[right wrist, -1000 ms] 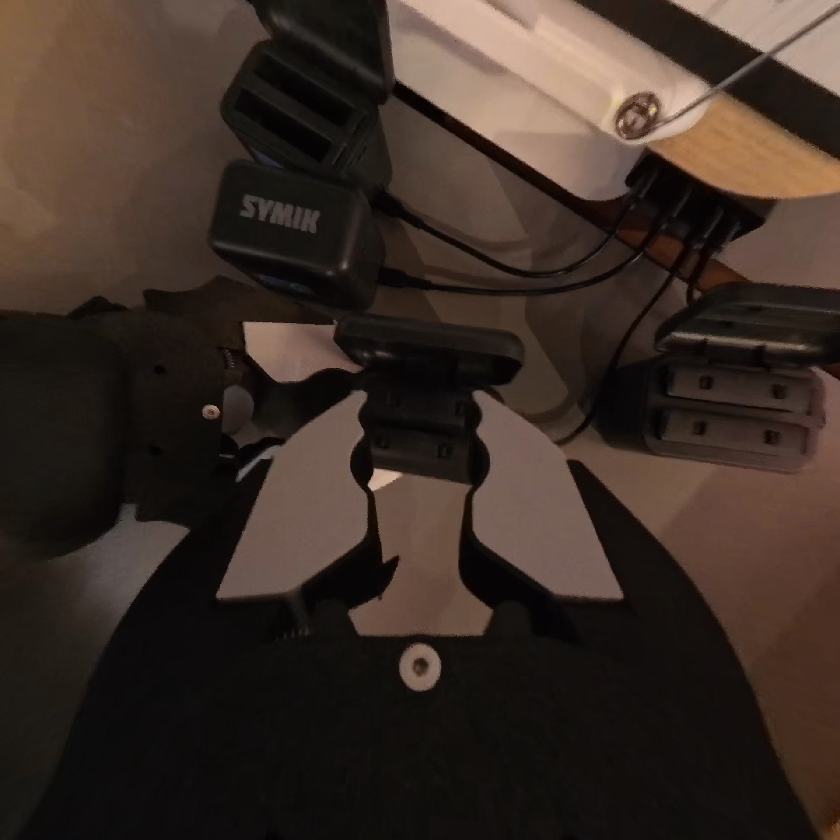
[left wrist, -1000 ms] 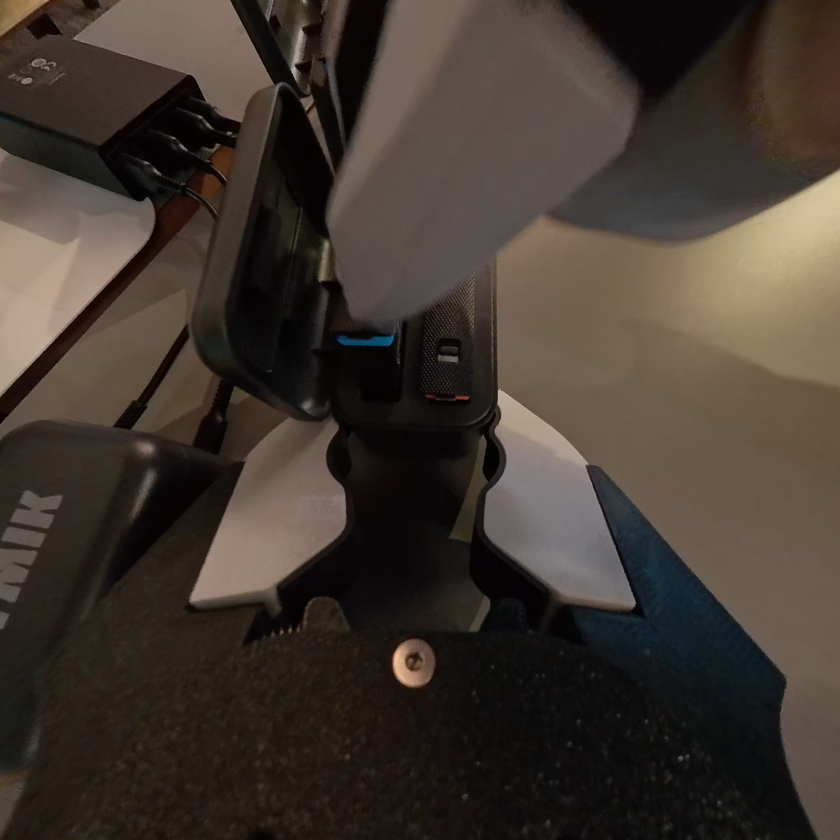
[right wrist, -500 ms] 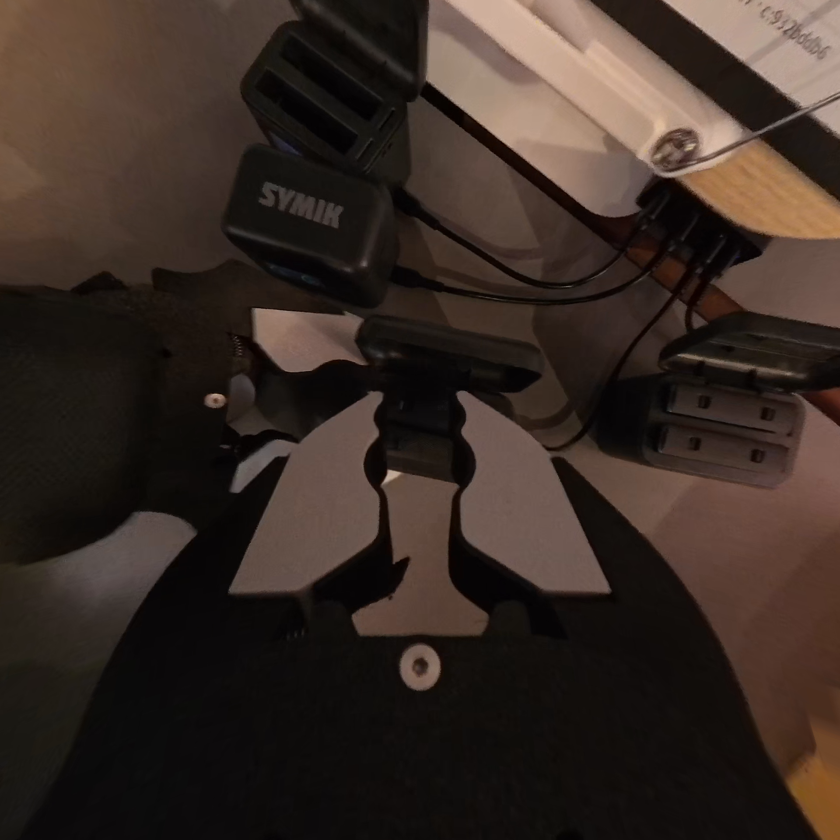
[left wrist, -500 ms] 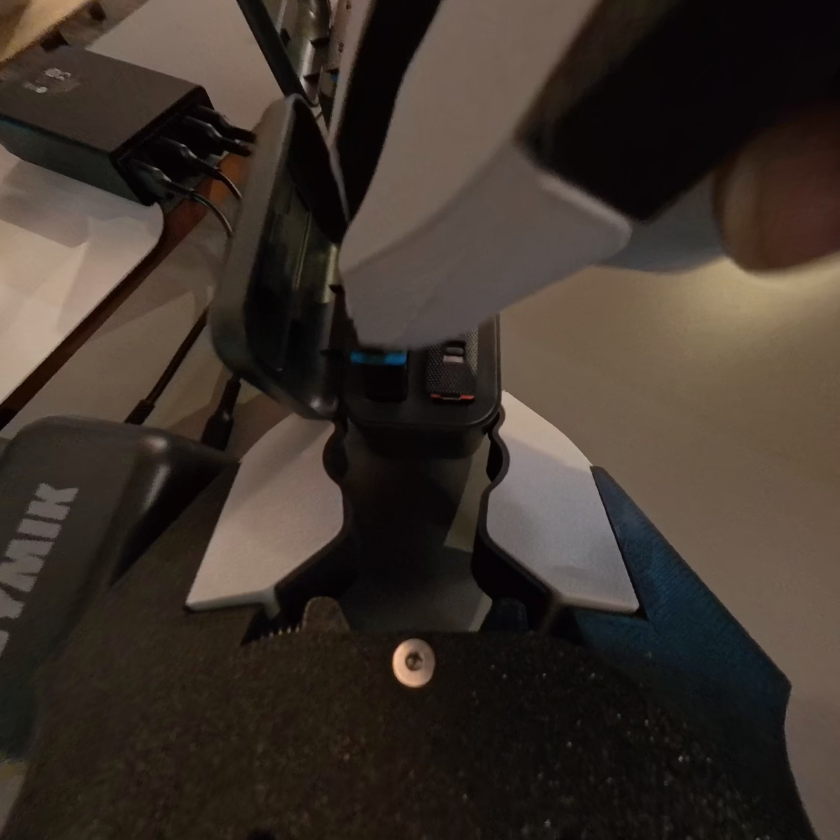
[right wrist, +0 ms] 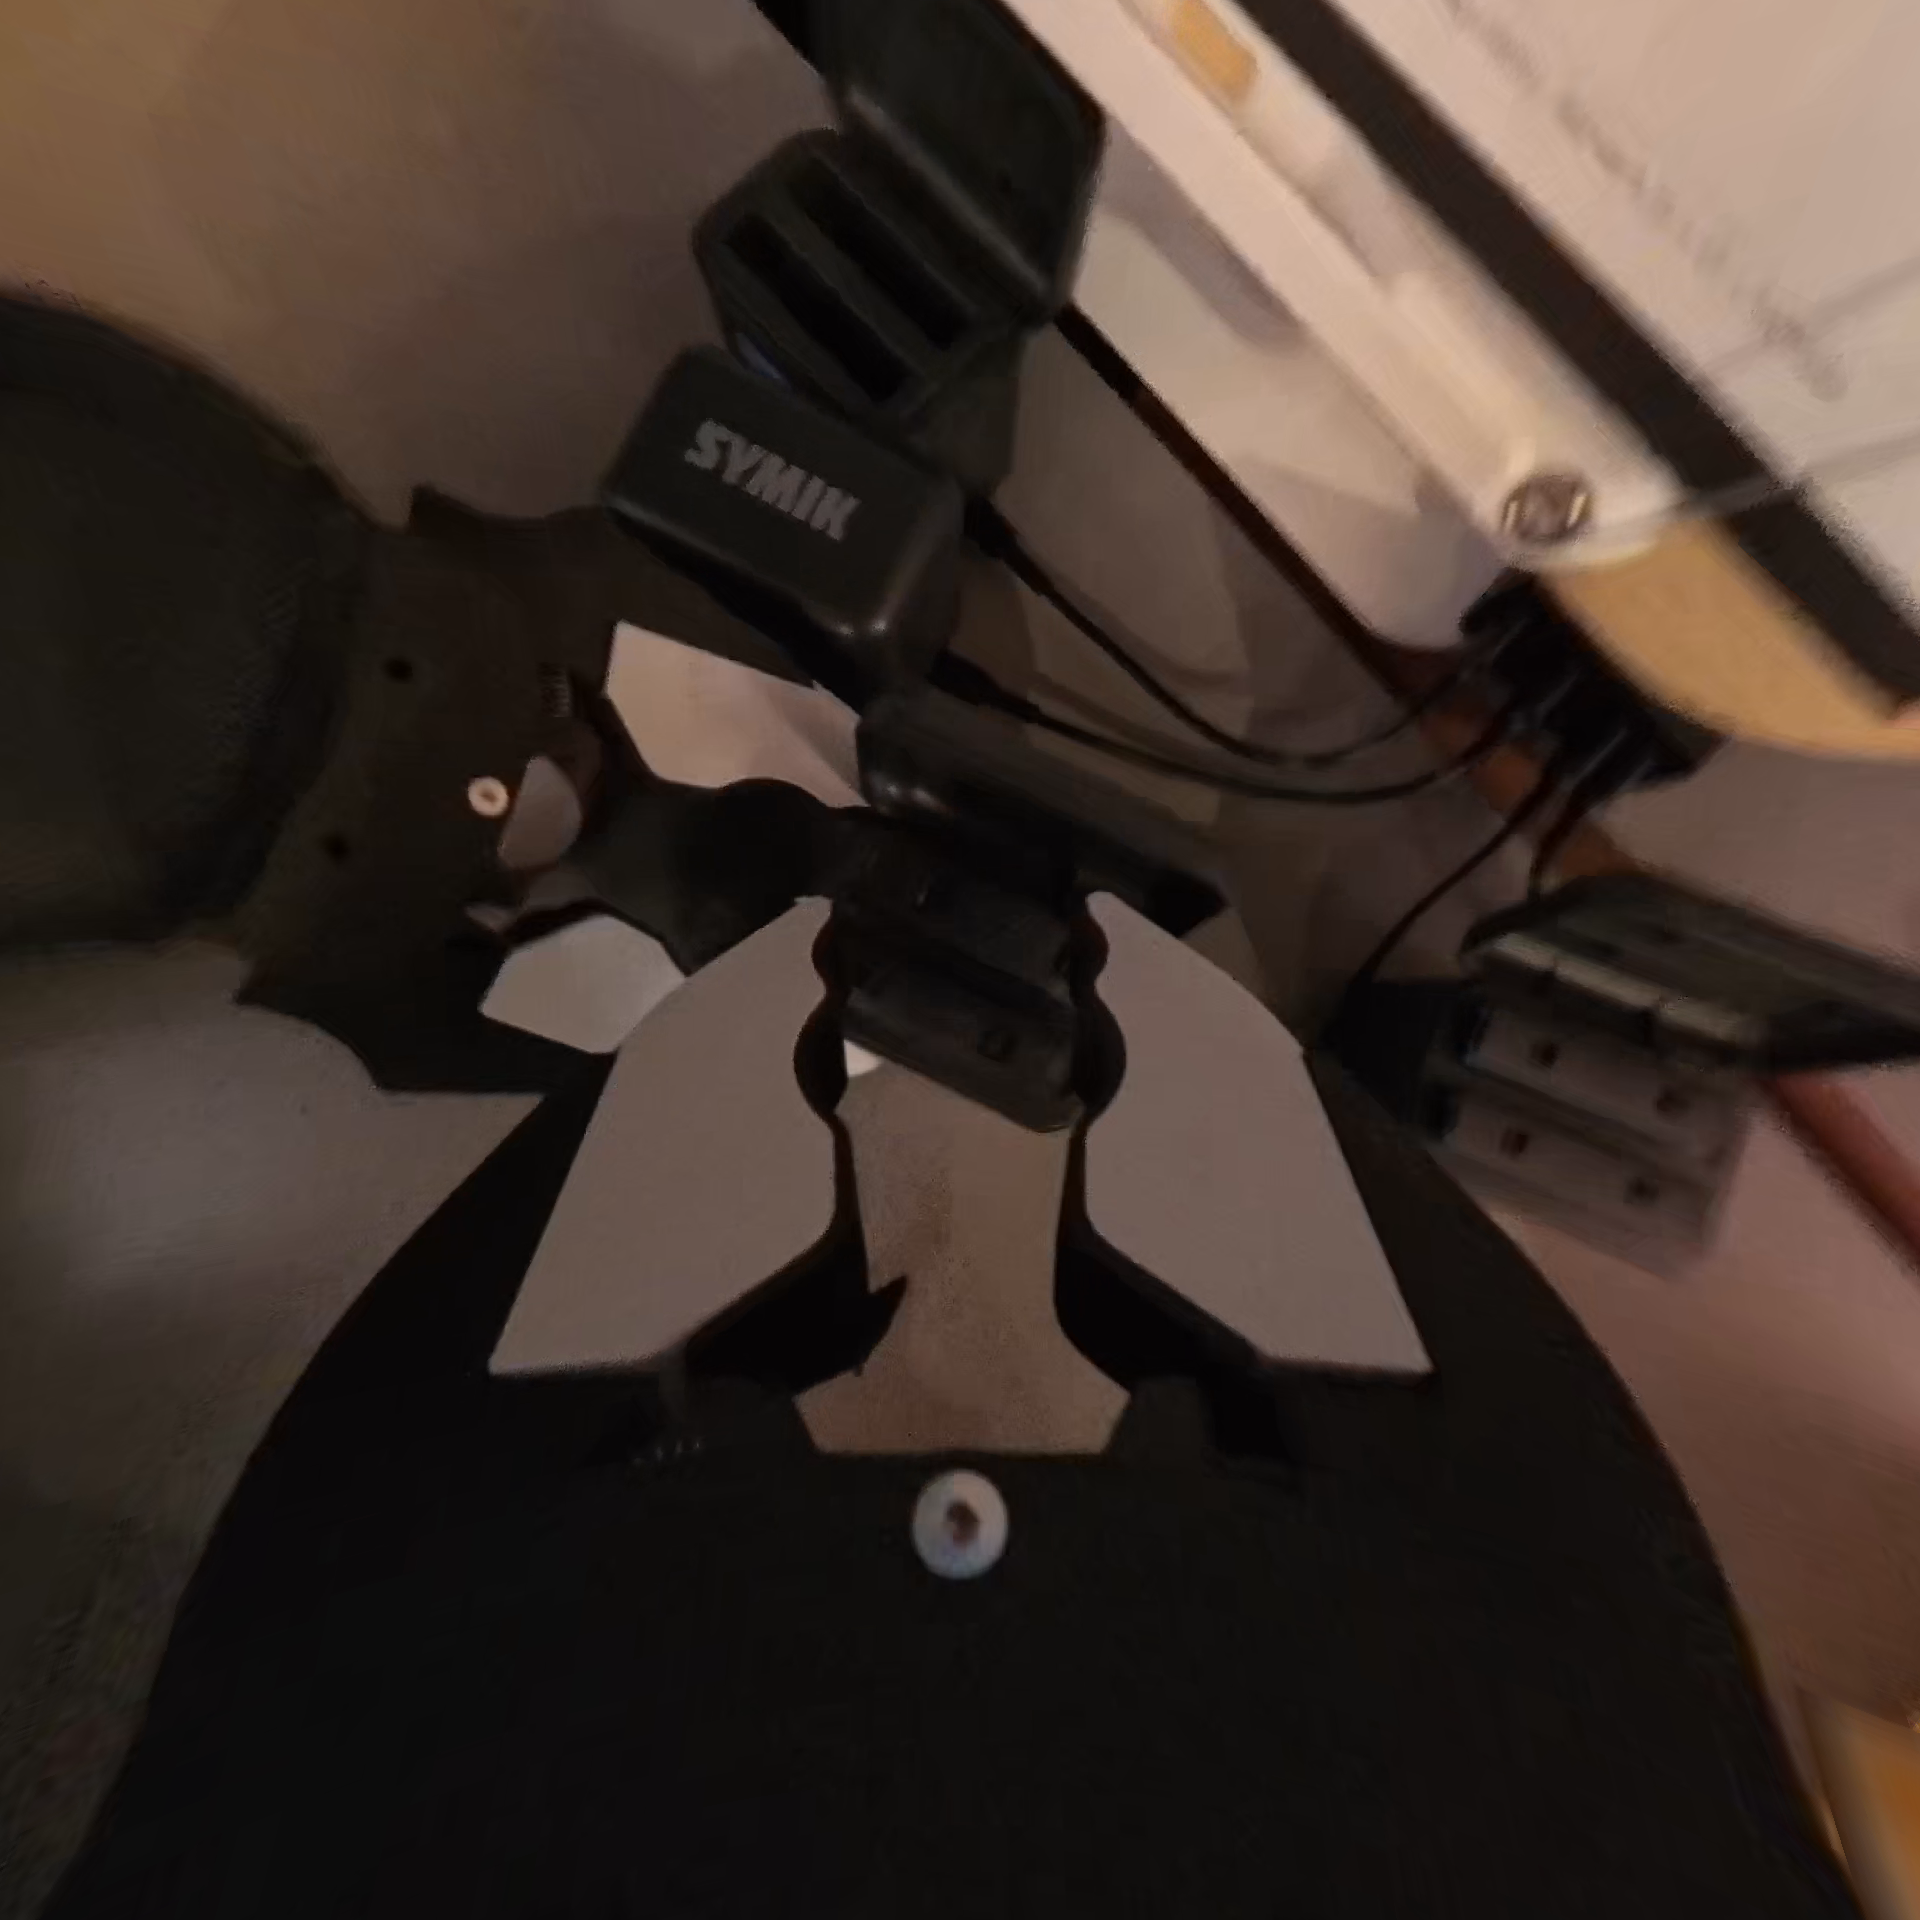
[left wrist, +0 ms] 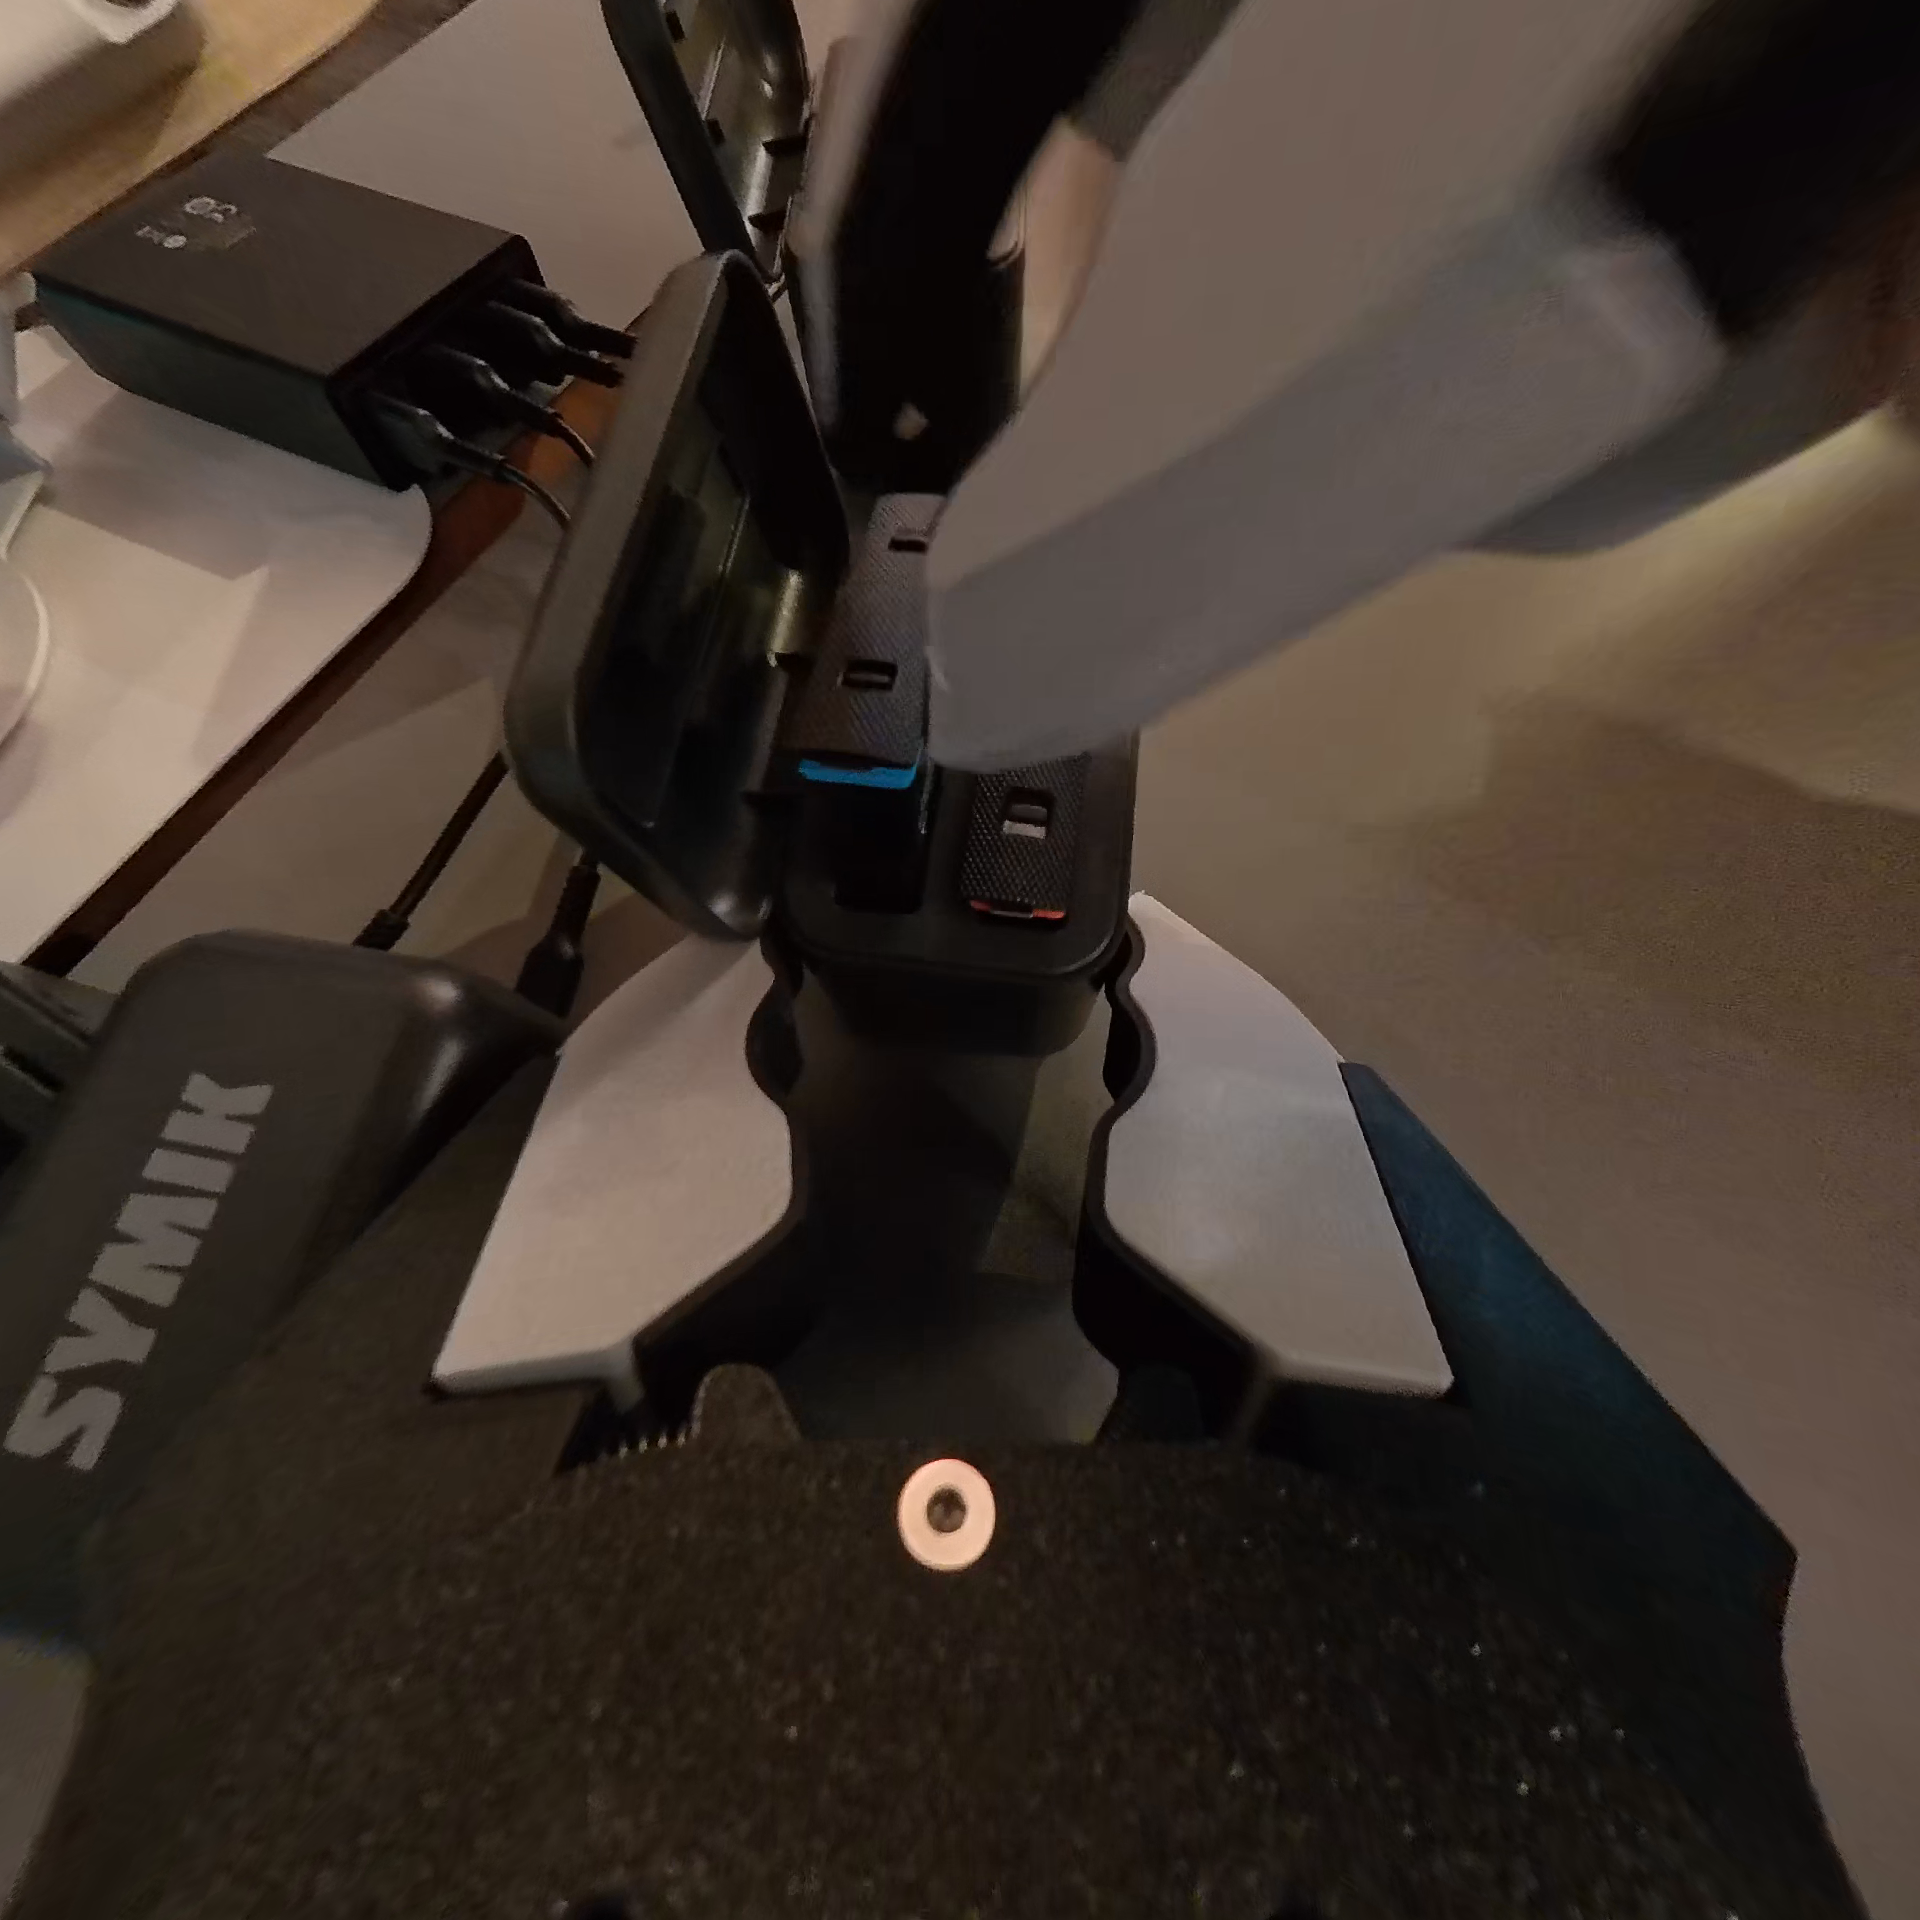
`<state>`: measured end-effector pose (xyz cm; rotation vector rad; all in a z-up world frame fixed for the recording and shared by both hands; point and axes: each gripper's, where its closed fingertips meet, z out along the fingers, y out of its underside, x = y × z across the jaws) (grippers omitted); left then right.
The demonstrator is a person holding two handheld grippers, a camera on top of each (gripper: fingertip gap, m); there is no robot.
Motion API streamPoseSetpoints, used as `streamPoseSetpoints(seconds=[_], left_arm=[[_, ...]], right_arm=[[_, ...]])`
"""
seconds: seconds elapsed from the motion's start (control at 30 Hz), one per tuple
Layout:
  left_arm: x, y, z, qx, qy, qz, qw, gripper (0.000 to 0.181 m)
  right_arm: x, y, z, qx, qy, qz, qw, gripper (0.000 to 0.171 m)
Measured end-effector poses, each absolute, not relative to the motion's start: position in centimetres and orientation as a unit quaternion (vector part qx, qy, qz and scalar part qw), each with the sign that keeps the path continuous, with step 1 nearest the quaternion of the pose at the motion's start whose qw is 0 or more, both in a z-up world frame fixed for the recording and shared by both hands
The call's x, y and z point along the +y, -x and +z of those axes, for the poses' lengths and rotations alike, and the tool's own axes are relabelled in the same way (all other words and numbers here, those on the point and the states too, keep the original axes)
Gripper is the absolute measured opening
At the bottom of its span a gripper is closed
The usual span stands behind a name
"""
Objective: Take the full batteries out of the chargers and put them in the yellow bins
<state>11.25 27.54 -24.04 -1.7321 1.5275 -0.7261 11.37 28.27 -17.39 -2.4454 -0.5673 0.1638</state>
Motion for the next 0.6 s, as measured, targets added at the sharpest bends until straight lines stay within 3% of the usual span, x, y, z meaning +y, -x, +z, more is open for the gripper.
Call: streamPoseSetpoints(seconds=[0.1, 0.2, 0.33, 0.47, 0.6], left_arm=[[27.5, -11.2, -24.1, 0.598, 0.663, -0.279, 0.353, 0.056], [27.5, -11.1, -24.1, 0.609, 0.653, -0.276, 0.354, 0.056], [27.5, -11.0, -24.1, 0.619, 0.644, -0.285, 0.346, 0.056], [27.6, -11.0, -24.2, 0.628, 0.636, -0.293, 0.339, 0.056], [27.5, -11.0, -24.2, 0.635, 0.630, -0.300, 0.332, 0.056]], right_arm=[[28.8, -12.1, -16.7, -0.392, 0.860, -0.045, 0.325, 0.040], [28.3, -12.1, -17.6, -0.505, 0.814, -0.071, 0.279, 0.040], [28.1, -11.6, -19.0, -0.568, 0.790, -0.038, 0.227, 0.039], [28.6, -11.5, -19.5, -0.610, 0.769, -0.015, 0.190, 0.017], [28.5, -11.6, -19.5, -0.652, 0.747, -0.002, 0.126, 0.015]])
